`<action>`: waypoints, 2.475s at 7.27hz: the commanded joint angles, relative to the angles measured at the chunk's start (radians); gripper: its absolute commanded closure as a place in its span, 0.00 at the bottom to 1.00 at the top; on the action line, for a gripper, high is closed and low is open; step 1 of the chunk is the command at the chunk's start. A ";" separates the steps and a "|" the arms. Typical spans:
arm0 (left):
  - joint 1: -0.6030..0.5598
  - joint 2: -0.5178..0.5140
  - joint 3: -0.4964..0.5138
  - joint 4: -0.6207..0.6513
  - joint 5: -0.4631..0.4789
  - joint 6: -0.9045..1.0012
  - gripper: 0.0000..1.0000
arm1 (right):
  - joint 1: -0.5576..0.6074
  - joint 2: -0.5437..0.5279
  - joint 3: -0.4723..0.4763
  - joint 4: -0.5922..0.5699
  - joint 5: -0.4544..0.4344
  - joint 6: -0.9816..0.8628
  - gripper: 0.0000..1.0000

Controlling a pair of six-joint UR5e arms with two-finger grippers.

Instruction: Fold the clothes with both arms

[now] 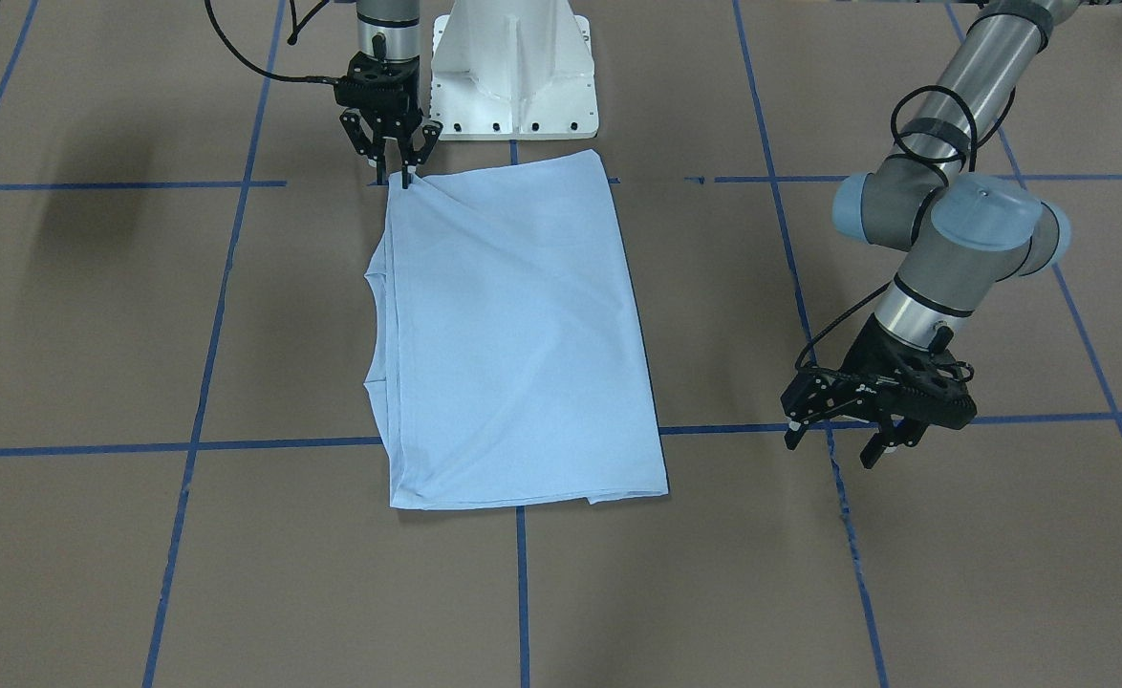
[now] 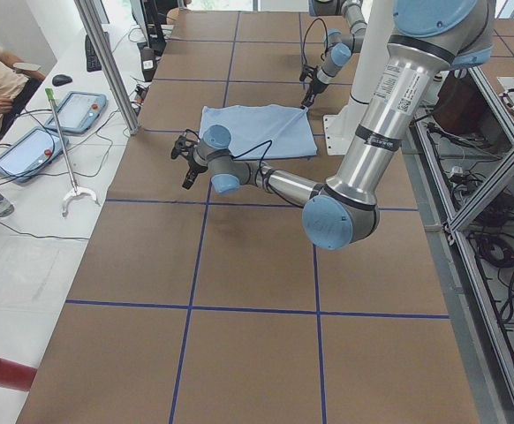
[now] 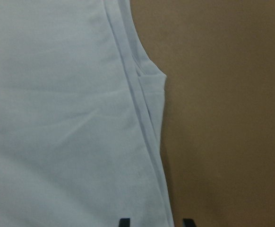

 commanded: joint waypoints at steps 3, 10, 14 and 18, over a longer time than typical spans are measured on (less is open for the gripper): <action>0.047 0.039 -0.134 0.020 -0.022 -0.145 0.00 | 0.206 -0.002 0.035 0.315 0.139 -0.079 0.00; 0.598 0.231 -0.703 0.345 0.344 -0.843 0.00 | 0.274 -0.054 0.029 0.427 0.137 0.000 0.00; 0.756 0.202 -0.598 0.346 0.431 -0.985 0.26 | 0.274 -0.054 0.015 0.427 0.137 0.007 0.00; 0.802 0.194 -0.584 0.346 0.429 -0.983 0.25 | 0.274 -0.054 0.013 0.427 0.136 0.009 0.00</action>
